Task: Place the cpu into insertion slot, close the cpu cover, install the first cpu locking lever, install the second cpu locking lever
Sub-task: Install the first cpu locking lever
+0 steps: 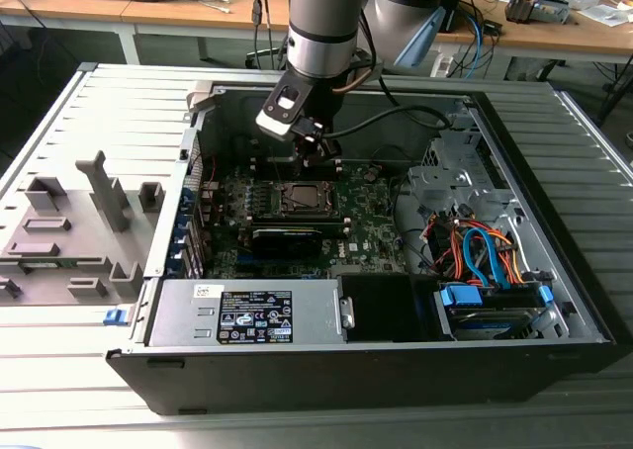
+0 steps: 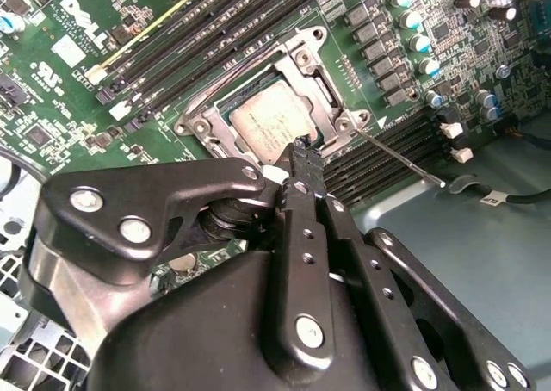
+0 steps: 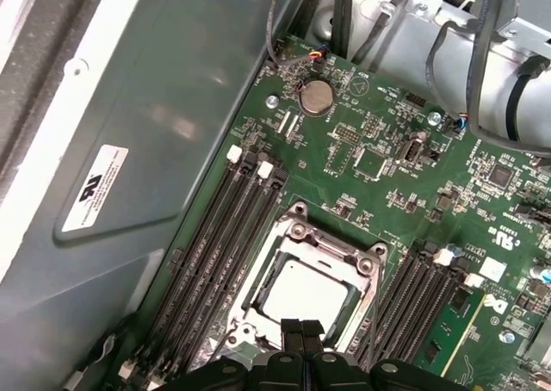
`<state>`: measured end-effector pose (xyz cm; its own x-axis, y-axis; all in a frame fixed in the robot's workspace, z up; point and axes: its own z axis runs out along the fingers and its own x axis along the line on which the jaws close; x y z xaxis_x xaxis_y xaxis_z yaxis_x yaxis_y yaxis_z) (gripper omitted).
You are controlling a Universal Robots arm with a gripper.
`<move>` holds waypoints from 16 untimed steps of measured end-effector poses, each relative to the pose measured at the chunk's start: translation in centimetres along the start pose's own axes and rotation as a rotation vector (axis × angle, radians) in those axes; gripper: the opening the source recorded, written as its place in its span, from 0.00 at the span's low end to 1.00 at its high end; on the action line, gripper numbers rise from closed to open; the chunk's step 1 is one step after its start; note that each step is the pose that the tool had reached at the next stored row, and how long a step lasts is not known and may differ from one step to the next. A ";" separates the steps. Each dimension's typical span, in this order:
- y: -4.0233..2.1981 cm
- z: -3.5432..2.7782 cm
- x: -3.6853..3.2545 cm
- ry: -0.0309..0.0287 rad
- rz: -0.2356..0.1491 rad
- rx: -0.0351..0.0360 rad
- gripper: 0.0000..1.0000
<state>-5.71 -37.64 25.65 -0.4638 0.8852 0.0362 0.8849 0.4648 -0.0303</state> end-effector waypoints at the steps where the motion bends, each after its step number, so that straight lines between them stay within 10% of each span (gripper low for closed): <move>1: 0.00 0.00 0.00 -0.0001 -0.003 0.0001 0.11; 16: 0.00 0.00 0.00 0.0013 -0.052 0.0004 0.11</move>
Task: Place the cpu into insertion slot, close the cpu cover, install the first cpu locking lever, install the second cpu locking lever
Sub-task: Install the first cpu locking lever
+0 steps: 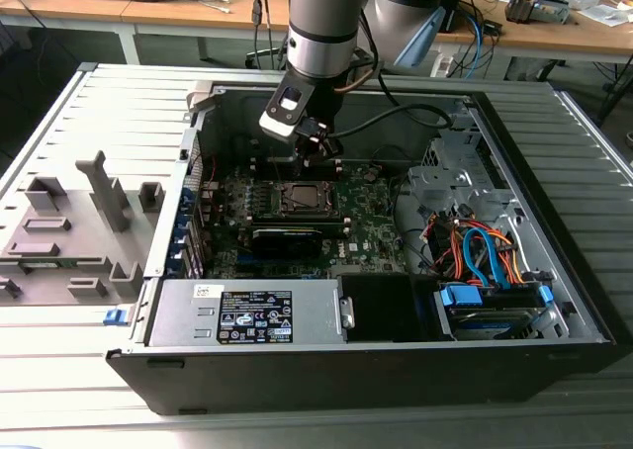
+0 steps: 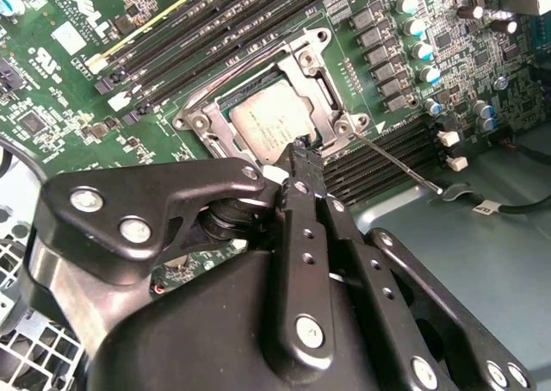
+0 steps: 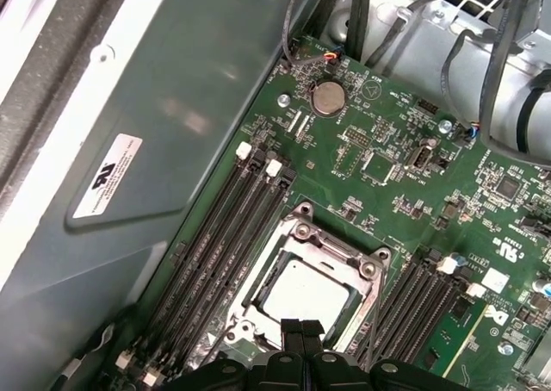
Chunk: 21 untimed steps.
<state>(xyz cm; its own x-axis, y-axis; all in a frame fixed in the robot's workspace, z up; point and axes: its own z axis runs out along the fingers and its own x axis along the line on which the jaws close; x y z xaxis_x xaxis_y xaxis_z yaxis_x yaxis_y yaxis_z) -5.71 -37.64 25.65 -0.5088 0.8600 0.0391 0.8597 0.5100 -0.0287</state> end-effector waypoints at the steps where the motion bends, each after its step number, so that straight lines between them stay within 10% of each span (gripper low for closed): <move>1: 0.00 0.00 0.00 -0.0001 -0.003 0.0001 0.11; 21: 0.00 0.00 0.00 -0.0012 -0.042 0.0016 0.11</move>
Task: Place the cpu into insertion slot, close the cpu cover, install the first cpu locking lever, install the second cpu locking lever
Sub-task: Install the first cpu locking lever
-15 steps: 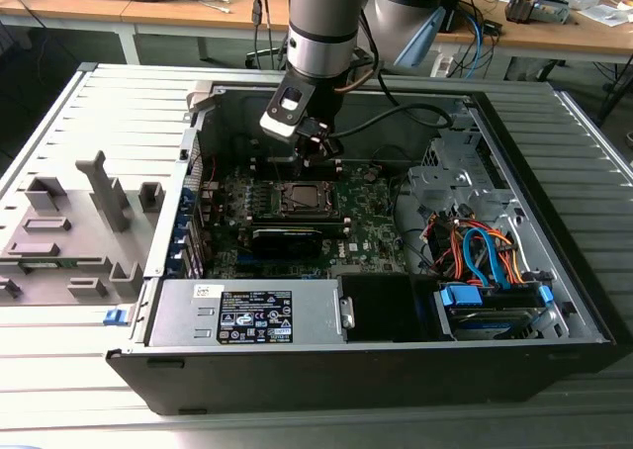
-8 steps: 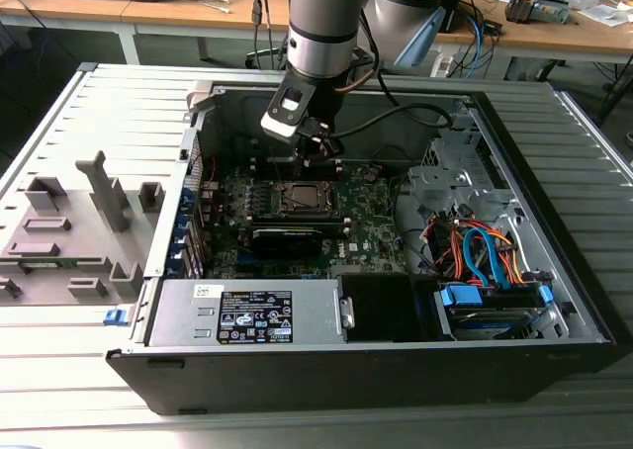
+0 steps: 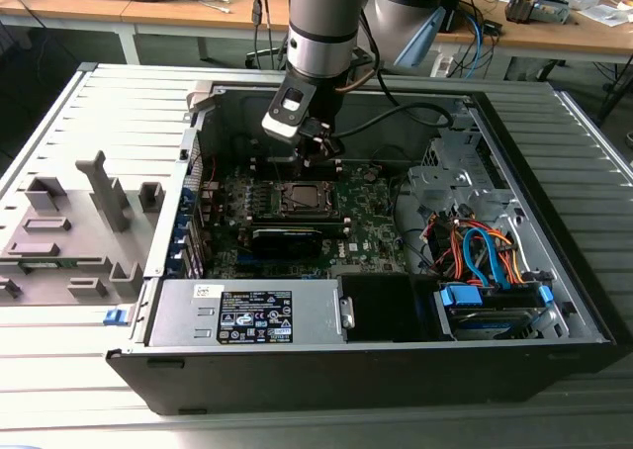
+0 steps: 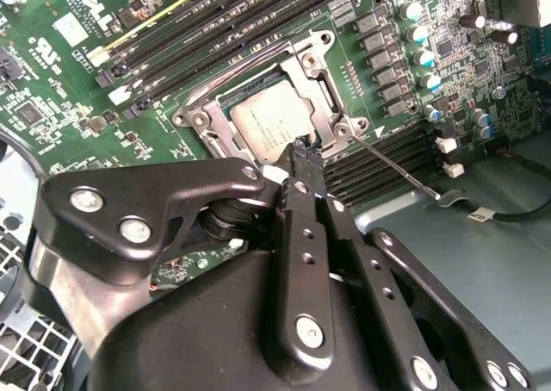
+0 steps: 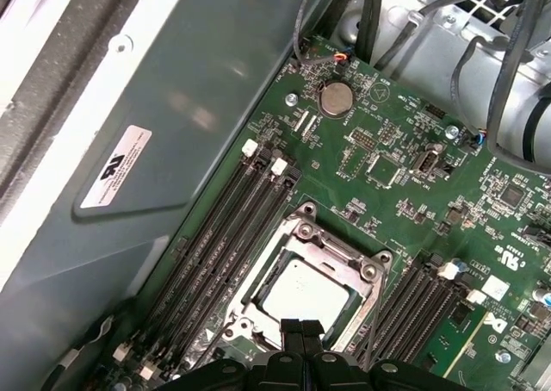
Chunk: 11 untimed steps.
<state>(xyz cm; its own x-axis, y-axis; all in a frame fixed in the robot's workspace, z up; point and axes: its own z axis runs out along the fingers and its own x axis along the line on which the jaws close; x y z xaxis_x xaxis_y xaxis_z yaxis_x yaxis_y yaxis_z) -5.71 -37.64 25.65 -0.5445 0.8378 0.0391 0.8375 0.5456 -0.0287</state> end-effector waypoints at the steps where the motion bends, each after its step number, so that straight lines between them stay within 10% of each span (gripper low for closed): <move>1: 0.00 0.00 0.00 -0.0001 -0.002 0.0001 0.11; 11: 0.00 0.00 0.00 -0.0008 -0.027 0.0011 0.11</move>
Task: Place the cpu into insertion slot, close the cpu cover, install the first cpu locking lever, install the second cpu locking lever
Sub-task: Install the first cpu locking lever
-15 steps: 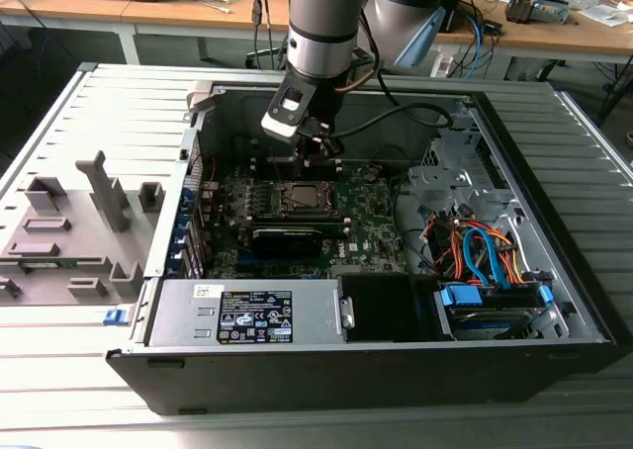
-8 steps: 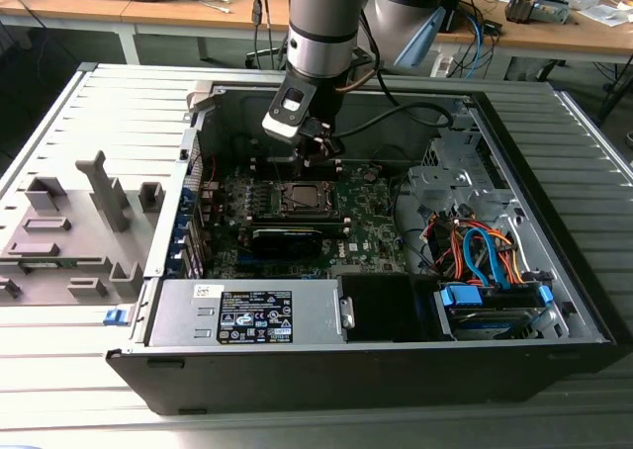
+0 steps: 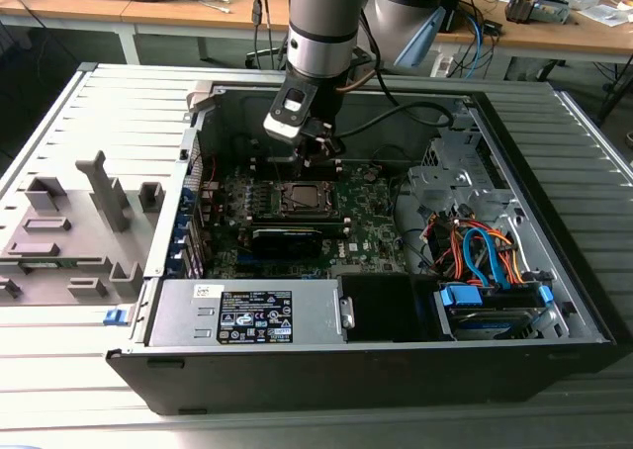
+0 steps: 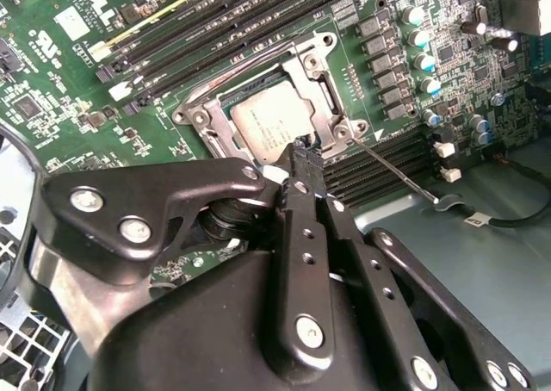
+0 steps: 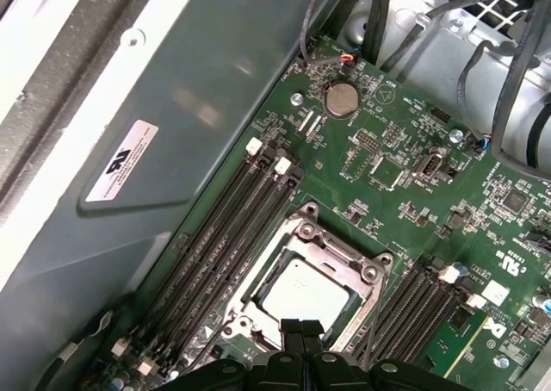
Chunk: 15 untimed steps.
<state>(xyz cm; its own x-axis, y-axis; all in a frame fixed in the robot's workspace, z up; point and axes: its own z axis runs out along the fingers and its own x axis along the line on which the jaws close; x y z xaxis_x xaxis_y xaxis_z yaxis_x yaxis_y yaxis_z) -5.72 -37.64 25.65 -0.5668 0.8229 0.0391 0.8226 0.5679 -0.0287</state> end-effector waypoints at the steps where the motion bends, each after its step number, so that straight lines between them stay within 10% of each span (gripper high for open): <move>1: 0.00 0.00 0.00 -0.0001 -0.003 0.0002 0.11; 15: 0.00 0.00 0.00 -0.0013 -0.048 0.0019 0.11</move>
<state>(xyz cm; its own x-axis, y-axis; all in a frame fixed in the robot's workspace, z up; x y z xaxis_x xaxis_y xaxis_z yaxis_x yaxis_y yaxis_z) -5.71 -37.64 25.65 -0.6056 0.7948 0.0391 0.7944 0.6067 -0.0287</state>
